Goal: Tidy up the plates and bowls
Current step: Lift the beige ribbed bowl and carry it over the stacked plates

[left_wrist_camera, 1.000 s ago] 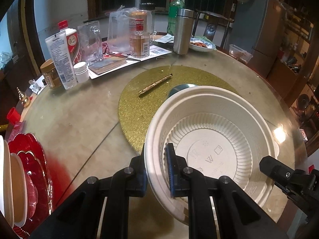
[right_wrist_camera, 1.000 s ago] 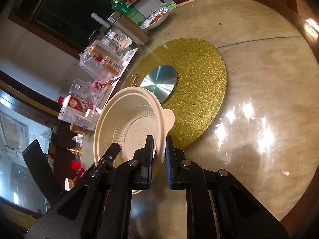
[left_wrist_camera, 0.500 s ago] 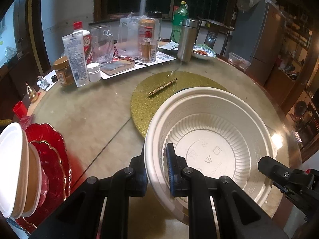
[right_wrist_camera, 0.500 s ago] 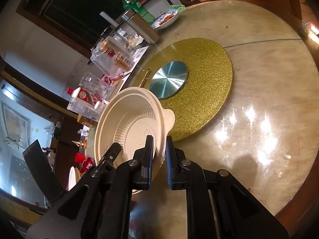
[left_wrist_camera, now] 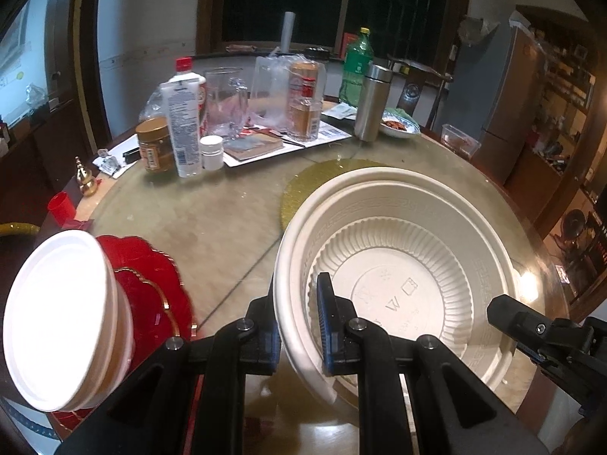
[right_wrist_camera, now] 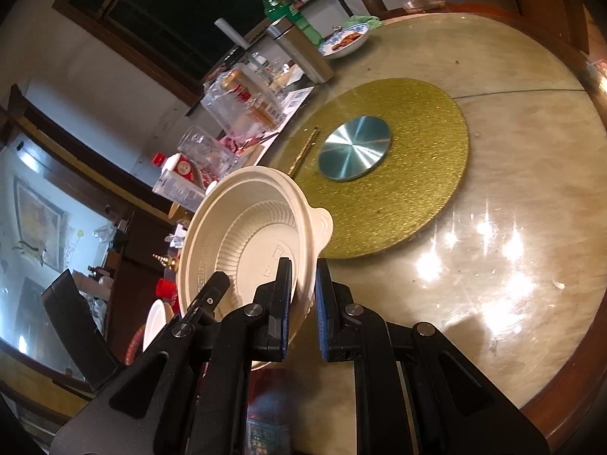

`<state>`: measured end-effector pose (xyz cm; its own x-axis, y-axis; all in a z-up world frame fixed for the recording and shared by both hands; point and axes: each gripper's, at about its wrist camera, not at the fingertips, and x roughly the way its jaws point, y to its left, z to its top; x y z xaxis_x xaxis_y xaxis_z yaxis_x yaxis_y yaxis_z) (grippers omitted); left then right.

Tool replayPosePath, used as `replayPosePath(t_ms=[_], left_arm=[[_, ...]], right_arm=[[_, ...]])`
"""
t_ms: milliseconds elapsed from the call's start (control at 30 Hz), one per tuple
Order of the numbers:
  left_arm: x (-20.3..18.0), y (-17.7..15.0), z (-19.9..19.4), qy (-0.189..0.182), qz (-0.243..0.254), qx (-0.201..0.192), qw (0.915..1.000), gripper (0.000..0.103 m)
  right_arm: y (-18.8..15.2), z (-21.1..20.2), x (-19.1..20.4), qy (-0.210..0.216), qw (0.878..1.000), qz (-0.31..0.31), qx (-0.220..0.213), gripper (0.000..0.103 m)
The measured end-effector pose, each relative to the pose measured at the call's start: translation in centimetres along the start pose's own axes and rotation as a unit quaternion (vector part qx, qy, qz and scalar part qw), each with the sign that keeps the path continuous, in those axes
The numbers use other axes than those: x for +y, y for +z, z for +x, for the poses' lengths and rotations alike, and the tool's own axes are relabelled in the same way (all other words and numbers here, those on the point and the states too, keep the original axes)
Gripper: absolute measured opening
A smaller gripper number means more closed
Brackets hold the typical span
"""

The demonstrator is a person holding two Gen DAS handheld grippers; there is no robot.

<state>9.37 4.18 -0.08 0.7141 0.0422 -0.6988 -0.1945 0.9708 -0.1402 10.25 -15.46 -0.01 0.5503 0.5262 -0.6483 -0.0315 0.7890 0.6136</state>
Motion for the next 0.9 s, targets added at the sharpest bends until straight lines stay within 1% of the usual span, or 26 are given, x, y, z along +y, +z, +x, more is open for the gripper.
replayPosePath(t_ms=[533, 900], left_arm=[[5.5, 0.6, -3.5, 0.016, -0.04, -0.034, 0.9985, 0.015], [9.8, 0.9, -6.0, 0.031, -0.071, -0.057, 0.9954, 0.015]], right_arm=[[-1.3, 1.6, 5.5, 0.027, 0.998, -0.056, 0.014, 0.011], [-2.6, 3.1, 9.9, 0.046, 0.994, -0.096, 0.032, 0.011]])
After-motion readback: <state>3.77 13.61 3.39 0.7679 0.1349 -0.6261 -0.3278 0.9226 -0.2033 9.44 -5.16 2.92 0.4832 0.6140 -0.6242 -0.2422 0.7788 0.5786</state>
